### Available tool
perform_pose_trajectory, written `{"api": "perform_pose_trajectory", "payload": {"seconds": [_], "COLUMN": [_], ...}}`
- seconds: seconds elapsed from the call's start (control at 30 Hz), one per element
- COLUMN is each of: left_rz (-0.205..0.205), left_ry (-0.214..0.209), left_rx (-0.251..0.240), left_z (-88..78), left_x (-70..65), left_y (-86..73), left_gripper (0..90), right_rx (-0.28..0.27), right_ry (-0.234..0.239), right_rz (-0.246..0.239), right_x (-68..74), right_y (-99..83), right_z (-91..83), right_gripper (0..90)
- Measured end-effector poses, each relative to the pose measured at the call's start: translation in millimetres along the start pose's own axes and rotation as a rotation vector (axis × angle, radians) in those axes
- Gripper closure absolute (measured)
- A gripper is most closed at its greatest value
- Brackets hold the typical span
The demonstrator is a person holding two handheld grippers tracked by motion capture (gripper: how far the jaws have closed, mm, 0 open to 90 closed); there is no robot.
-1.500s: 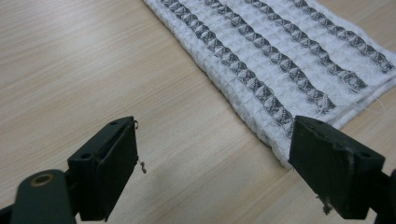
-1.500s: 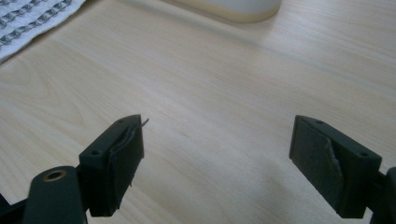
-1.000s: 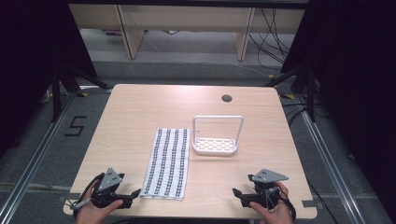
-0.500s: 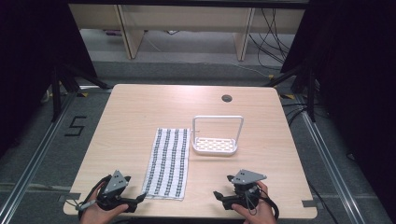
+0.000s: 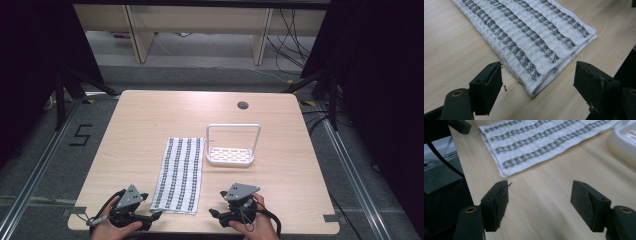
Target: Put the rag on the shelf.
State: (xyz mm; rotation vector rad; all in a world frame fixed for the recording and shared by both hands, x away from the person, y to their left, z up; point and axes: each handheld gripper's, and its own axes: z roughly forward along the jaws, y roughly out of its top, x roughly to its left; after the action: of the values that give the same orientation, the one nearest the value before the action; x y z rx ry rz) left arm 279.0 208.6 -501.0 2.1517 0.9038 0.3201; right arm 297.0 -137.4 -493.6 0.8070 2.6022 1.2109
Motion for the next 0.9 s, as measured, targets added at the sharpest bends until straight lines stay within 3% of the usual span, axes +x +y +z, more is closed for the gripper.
{"api": "perform_pose_trajectory", "payload": {"seconds": [0.27, 0.37, 0.47, 0.53, 0.67, 0.9], "left_rz": [0.045, 0.068, 0.076, 0.056, 0.076, 0.063], "left_ry": [0.004, 0.015, 0.012, 0.002, -0.003, 0.001], "left_rx": [0.032, 0.057, 0.063, 0.053, 0.074, 0.080], "left_z": [0.0, -0.1, 0.5, 2.5, 4.6, 8.3], "left_x": [0.4, 0.6, -0.1, -3.0, -2.5, 0.3], "left_y": [0.1, 0.0, 0.2, -0.5, -0.5, 0.3], "left_gripper": [30.8, 31.5, 31.8, 32.8, 33.4, 36.7], "right_rx": [0.037, 0.055, 0.057, 0.064, 0.073, 0.071], "right_ry": [0.035, 0.037, 0.050, 0.049, 0.056, 0.057], "right_rz": [-0.095, -0.089, -0.118, -0.133, -0.143, -0.142], "right_x": [15.5, 22.1, 26.6, 28.2, 30.4, 32.9], "right_y": [13.1, 17.0, 20.9, 22.9, 25.8, 29.8], "right_z": [25.1, 31.6, 39.7, 43.6, 49.1, 56.2], "right_gripper": [34.8, 36.2, 38.0, 39.0, 41.0, 46.3]}}
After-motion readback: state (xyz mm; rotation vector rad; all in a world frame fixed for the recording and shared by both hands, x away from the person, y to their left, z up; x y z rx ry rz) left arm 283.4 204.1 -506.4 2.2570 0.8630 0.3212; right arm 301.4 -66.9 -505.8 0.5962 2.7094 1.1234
